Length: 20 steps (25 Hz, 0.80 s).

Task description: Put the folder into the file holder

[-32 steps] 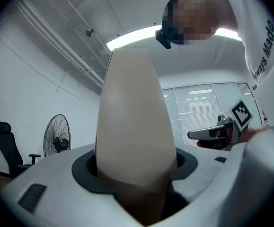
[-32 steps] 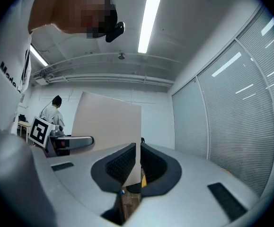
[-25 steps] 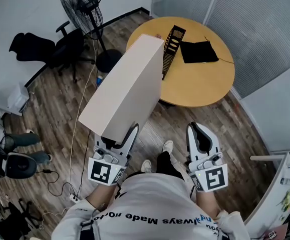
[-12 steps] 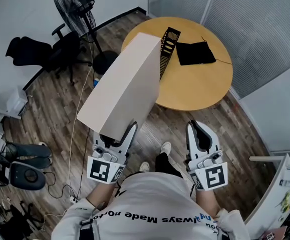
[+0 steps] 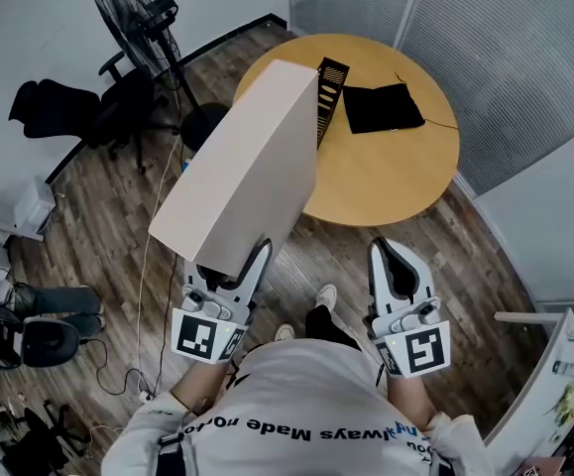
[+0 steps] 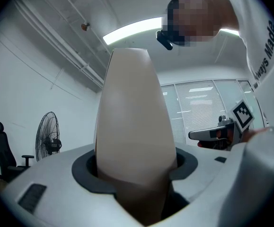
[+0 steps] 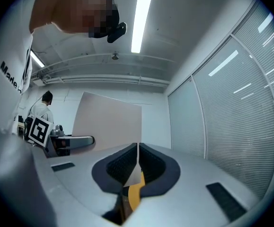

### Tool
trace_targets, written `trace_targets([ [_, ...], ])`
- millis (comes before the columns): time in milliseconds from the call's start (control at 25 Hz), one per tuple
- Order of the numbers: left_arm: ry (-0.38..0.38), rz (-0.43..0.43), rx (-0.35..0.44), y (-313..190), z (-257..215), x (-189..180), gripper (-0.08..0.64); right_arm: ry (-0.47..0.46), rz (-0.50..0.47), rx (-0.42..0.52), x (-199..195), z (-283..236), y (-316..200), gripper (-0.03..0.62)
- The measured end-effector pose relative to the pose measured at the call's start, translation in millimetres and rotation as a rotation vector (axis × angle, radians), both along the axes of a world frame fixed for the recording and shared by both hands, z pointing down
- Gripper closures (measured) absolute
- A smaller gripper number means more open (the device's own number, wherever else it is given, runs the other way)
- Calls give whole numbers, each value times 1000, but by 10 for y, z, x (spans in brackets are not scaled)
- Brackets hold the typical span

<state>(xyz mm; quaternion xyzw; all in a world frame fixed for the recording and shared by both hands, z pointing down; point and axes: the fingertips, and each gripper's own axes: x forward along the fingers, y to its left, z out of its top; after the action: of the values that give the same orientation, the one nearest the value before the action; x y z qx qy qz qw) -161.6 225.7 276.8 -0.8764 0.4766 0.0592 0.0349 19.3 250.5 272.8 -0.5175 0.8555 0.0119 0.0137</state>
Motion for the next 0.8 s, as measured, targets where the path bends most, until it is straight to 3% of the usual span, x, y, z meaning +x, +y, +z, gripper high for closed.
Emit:
trace_targets([
  [800,-5,-15,-6,-524,12,647,265,5,-24,4,631,18,-481,563],
])
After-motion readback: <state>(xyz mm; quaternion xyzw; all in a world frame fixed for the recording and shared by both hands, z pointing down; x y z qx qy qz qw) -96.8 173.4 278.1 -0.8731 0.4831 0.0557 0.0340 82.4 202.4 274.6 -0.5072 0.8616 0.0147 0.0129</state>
